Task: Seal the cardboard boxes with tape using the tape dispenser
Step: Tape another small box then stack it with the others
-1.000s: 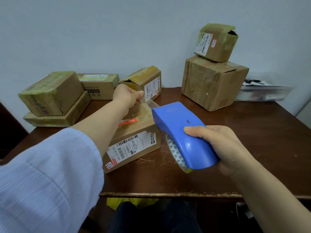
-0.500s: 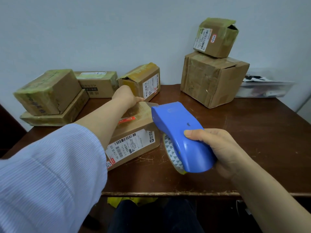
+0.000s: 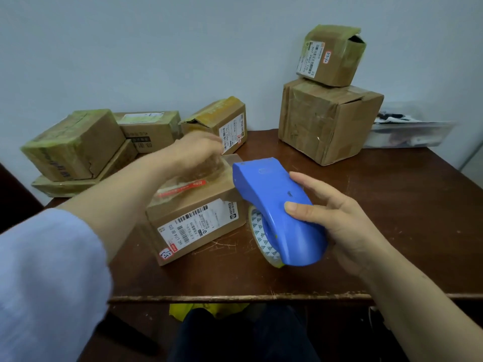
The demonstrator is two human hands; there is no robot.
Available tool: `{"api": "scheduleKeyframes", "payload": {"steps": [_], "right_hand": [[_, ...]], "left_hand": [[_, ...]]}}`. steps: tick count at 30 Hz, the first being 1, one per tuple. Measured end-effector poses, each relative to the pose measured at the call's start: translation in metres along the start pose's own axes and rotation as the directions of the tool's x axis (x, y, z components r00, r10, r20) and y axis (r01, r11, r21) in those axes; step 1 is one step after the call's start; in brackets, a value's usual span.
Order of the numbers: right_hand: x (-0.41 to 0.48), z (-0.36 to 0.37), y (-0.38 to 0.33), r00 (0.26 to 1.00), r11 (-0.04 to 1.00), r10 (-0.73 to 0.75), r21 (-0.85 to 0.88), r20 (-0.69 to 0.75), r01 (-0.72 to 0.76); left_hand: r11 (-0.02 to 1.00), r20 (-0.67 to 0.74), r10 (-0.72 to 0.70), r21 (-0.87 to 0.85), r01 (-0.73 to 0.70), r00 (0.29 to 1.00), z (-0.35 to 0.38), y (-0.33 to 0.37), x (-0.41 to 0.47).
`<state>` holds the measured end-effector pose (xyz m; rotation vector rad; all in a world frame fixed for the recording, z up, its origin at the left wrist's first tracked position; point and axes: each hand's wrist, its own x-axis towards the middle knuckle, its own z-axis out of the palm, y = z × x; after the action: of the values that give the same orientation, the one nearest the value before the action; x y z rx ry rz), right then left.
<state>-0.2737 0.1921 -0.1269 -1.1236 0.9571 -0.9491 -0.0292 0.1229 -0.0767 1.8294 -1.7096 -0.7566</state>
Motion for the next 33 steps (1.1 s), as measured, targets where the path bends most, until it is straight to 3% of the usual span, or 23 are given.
{"api": "scheduleKeyframes", "payload": {"steps": [2, 3, 5, 7, 9, 11, 14, 16, 23, 27, 33], "right_hand": [[0.002, 0.000, 0.002, 1.000, 1.000, 0.001, 0.025, 0.010, -0.002], [0.004, 0.000, 0.002, 1.000, 1.000, 0.002, 0.030, 0.004, -0.002], [0.010, 0.004, 0.001, 1.000, 1.000, -0.011, 0.021, -0.015, 0.011], [0.016, 0.012, -0.004, 0.998, 0.995, -0.053, -0.086, -0.036, 0.050], [0.021, 0.019, -0.008, 0.996, 0.939, -0.090, -0.336, -0.021, 0.078], [0.025, 0.027, -0.012, 0.996, 0.794, -0.086, -0.602, 0.026, 0.085], [0.029, 0.032, -0.012, 0.993, 0.595, -0.093, -0.795, 0.072, 0.113], [0.030, 0.028, -0.010, 0.991, 0.518, -0.106, -0.846, 0.085, 0.128], [-0.008, 0.001, -0.009, 0.995, 0.441, 0.004, -0.893, 0.102, 0.090], [0.003, 0.009, -0.024, 0.991, 0.259, 0.079, -0.962, 0.107, 0.083], [0.022, 0.031, -0.057, 0.981, 0.080, 0.162, -0.992, 0.107, 0.095]], "left_hand": [[0.952, 0.328, -0.134, 0.306, 0.029, 0.935, -0.012, -0.004, -0.010], [0.883, 0.373, -0.201, 0.469, 0.003, 0.906, -0.012, -0.006, -0.014], [0.766, 0.321, -0.226, 0.642, -0.036, 0.920, -0.003, -0.014, -0.014], [0.770, 0.204, -0.138, 0.637, -0.025, 0.969, 0.006, -0.021, -0.005], [0.780, 0.117, -0.087, 0.626, -0.005, 0.989, 0.007, -0.029, 0.001], [0.776, 0.078, -0.110, 0.629, 0.037, 0.991, 0.004, -0.033, 0.002], [0.774, 0.050, -0.130, 0.629, 0.070, 0.990, 0.005, -0.033, 0.001], [0.772, 0.040, -0.130, 0.631, 0.076, 0.991, 0.006, -0.031, 0.002], [0.773, 0.034, -0.092, 0.632, 0.050, 0.995, 0.006, -0.035, 0.006], [0.778, 0.036, -0.094, 0.626, 0.051, 0.995, 0.005, -0.034, 0.005], [0.773, 0.058, -0.125, 0.632, 0.060, 0.991, 0.005, -0.037, 0.004]]}}
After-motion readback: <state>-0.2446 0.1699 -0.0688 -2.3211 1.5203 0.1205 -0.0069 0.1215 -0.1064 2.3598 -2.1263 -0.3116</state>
